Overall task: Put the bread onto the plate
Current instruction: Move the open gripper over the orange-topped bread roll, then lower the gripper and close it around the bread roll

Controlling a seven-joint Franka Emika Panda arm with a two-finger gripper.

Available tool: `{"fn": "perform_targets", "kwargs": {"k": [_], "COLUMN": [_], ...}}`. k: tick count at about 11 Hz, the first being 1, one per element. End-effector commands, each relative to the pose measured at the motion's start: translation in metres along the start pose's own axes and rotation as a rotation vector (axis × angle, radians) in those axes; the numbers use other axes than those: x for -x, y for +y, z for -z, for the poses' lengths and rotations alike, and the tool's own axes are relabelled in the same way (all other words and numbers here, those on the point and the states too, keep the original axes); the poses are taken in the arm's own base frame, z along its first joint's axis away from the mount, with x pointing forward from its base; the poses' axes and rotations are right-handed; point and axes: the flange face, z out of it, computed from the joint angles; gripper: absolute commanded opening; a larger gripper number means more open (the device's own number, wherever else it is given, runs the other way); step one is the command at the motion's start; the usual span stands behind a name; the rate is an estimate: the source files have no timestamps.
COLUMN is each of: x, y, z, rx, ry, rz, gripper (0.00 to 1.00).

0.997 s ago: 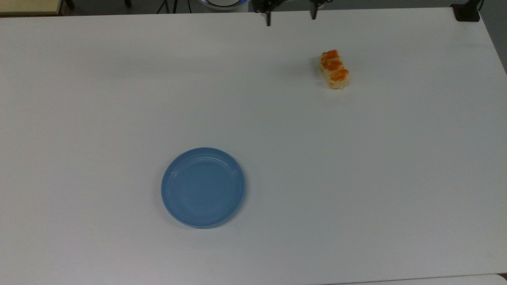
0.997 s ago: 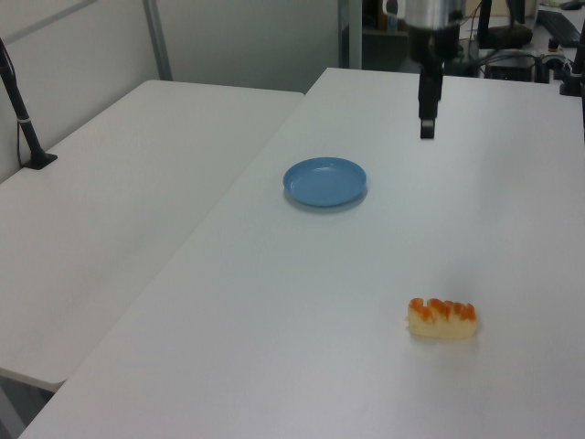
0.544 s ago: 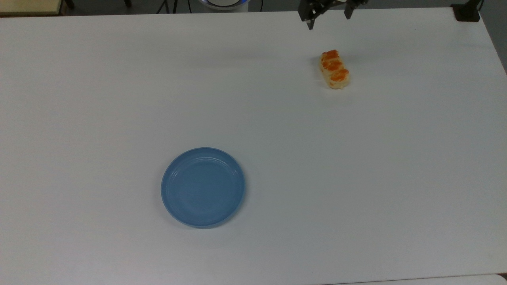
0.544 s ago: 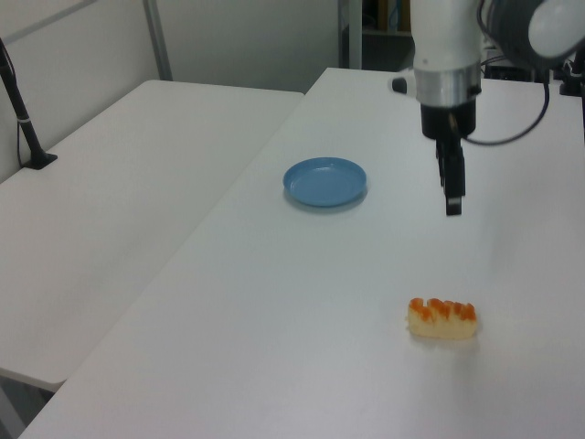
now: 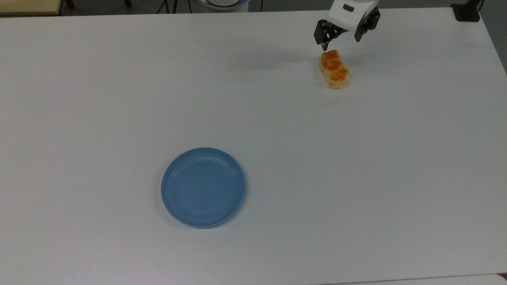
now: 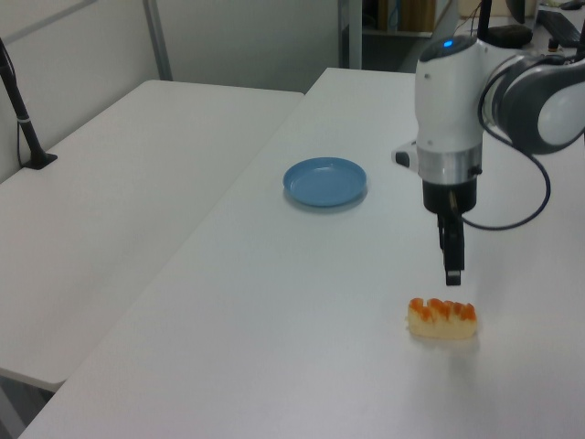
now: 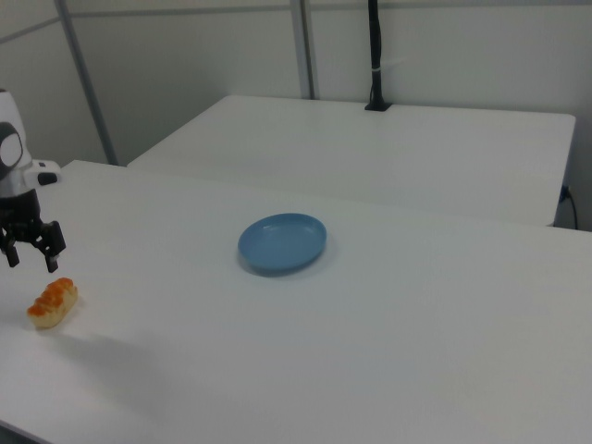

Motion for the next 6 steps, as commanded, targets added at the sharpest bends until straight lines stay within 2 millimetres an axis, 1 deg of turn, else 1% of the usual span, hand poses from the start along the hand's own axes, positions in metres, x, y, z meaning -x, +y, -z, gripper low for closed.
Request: {"fn": "perform_targets", "kwargs": {"k": [1,2,3,6], "x": [-0.009,-0.014,-0.019,-0.023], "y": [-0.02,-0.019,-0.018,-0.024], "z": [-0.041,-0.055,-0.064,-0.084], "rx": [0.059,0.076,0.079,0.132], "ry": [0.024,0.024,0.033,0.069], "rz": [-0.064,-0.075,-0.09,-0.11], "gripper": [0.94,0.94,0.94,0.94]}}
